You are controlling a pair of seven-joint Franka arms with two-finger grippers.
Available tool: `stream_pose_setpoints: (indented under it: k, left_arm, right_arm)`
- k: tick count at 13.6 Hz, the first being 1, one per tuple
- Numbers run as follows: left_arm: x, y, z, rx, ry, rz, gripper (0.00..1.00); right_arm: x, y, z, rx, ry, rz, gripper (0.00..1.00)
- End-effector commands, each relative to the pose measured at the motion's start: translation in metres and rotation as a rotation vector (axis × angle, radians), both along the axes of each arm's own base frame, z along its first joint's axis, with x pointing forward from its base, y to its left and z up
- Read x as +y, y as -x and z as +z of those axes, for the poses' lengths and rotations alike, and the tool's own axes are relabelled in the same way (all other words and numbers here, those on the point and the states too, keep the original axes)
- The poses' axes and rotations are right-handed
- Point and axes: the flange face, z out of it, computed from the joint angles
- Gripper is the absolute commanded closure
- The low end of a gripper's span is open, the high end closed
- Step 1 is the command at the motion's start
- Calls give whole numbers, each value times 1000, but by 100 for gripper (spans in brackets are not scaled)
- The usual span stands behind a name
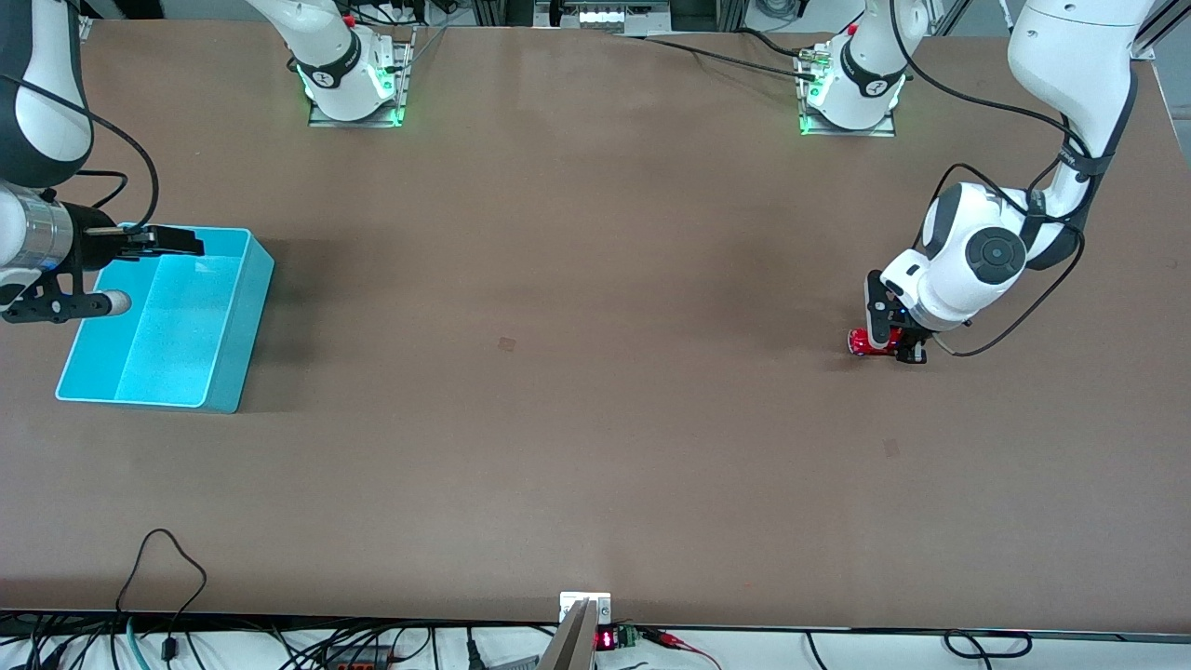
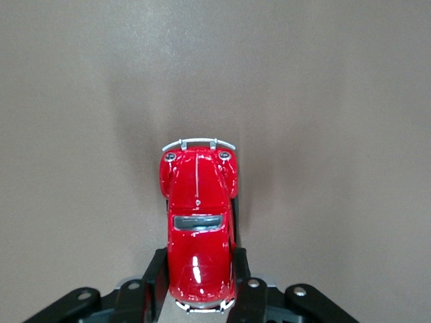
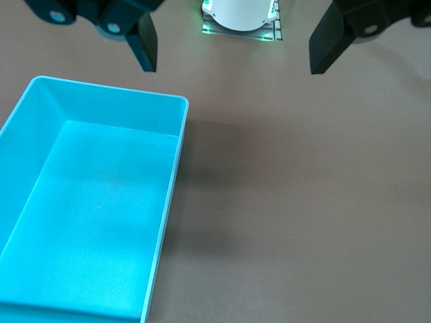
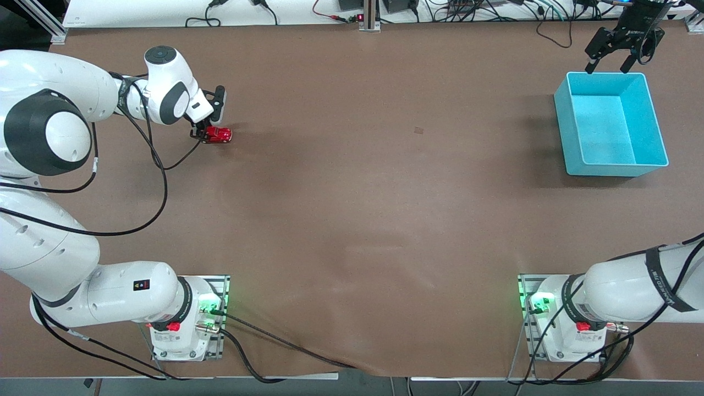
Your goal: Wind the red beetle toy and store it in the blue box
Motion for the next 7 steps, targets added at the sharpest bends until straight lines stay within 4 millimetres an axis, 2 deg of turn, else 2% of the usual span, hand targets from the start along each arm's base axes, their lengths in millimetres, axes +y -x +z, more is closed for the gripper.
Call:
stream_pose_setpoints:
  k: [1,7]
  left_arm:
    - [1,4,-4,14,-7,-41,75]
    - [10,3,-11,28,-6,-25,77]
  right_arm:
    - [3,0,7,1,-9,6,0]
    - [3,0,7,1,-10,9,0]
